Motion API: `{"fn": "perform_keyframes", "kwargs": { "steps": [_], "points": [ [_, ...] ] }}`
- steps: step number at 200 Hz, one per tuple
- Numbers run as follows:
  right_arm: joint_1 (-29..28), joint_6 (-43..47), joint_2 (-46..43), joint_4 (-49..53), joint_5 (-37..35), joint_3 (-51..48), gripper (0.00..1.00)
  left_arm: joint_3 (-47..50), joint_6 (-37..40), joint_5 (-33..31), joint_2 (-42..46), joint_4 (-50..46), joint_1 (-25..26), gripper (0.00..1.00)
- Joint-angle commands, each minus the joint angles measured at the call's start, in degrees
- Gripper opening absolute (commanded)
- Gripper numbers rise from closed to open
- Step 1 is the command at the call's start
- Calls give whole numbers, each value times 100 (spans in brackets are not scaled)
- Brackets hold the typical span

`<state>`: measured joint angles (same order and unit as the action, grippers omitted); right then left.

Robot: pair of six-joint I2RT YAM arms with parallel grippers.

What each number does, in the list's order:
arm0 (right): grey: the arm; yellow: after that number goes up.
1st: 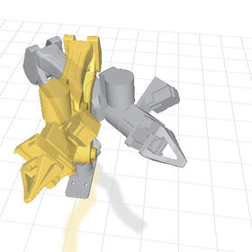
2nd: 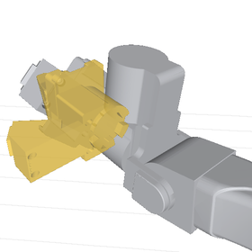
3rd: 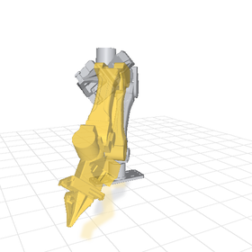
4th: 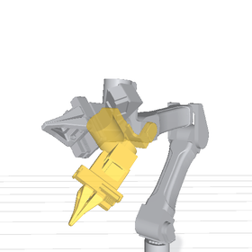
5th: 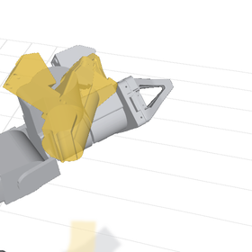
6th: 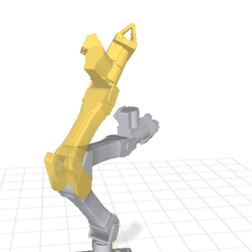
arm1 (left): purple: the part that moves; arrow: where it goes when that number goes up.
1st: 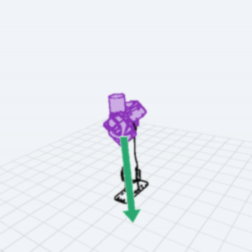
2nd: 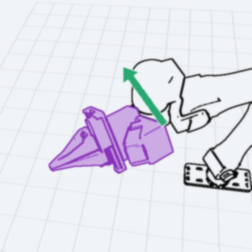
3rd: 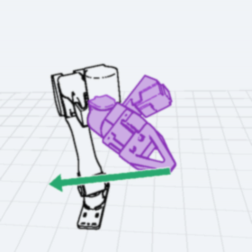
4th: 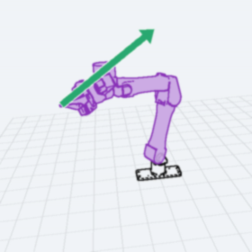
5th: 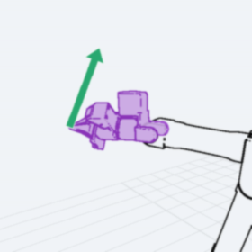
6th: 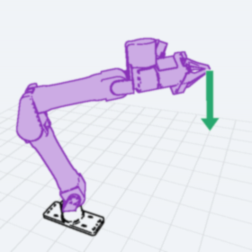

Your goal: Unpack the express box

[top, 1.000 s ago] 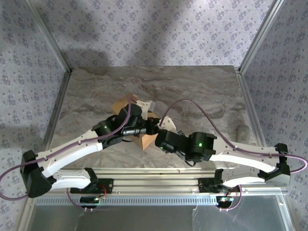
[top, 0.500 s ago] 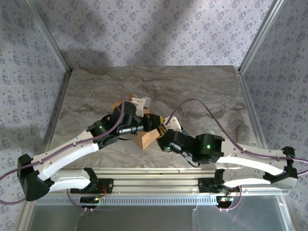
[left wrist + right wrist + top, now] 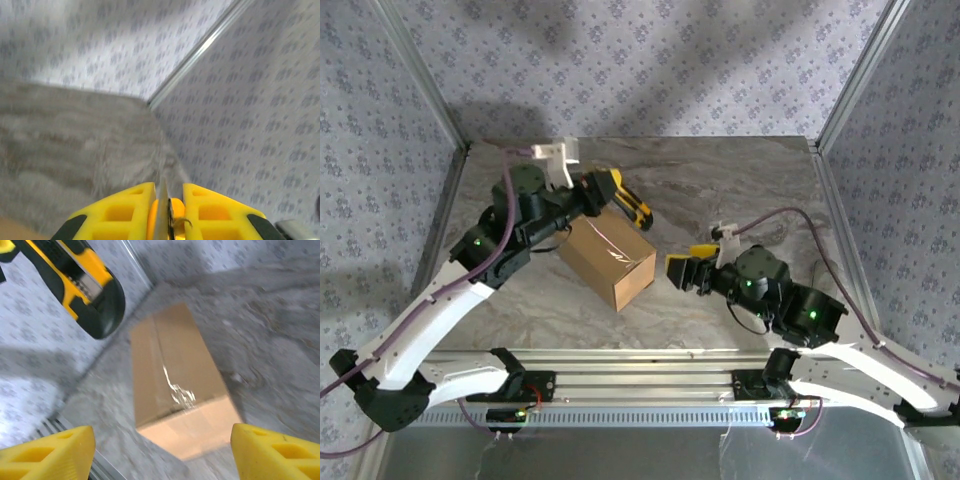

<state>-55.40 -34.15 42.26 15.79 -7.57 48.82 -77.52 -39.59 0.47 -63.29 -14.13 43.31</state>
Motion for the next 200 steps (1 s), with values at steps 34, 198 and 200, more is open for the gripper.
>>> {"fn": "perform_keyframes", "kwargs": {
  "steps": [34, 198, 200],
  "points": [
    [1017, -625, 858, -3151, 2418, 206, 80, -333, -7, -544, 42, 1526, -33, 0],
    [1515, -1196, 2524, -5290, 2993, 1893, 89, -118, -937, -1255, -5, 3368, 310, 0],
    [1523, -1205, 2537, -5300, 3004, 1901, 89, -122, -936, -1274, -12, 3383, 334, 0]
  ]
}}
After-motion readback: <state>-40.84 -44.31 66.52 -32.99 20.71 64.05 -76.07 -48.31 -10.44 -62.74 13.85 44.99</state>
